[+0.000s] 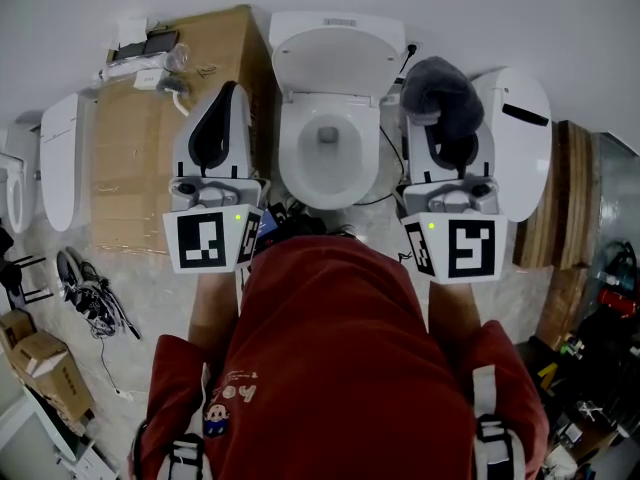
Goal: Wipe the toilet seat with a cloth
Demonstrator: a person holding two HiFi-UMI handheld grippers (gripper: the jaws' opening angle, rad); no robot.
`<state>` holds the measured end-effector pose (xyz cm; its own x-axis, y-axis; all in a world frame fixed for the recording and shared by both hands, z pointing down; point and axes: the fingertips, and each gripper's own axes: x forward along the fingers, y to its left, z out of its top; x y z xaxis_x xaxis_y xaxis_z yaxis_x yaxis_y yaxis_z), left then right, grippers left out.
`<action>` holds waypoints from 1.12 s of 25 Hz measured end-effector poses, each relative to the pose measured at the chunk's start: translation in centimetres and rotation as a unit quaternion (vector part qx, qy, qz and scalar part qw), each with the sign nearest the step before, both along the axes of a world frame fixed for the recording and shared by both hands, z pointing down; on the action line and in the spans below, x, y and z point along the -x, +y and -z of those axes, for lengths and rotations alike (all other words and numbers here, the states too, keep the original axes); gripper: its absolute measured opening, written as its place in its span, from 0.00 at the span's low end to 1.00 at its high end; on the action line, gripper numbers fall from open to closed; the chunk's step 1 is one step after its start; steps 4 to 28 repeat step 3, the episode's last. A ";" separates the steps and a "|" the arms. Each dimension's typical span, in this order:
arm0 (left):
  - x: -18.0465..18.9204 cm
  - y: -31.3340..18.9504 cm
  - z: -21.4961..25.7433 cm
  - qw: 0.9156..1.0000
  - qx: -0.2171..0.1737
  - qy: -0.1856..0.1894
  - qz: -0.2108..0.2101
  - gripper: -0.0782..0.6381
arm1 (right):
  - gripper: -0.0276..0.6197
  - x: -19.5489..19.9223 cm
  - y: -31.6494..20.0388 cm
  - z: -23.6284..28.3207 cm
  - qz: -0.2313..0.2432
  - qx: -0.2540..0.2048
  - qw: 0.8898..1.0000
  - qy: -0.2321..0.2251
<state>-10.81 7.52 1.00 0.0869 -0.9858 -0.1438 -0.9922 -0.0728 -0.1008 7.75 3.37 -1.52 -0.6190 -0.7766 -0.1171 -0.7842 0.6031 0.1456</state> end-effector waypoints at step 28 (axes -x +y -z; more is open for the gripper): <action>0.0 0.3 -0.1 1.000 0.001 0.000 0.000 0.13 | 0.17 0.0 0.3 0.0 0.000 -0.002 1.000 0.000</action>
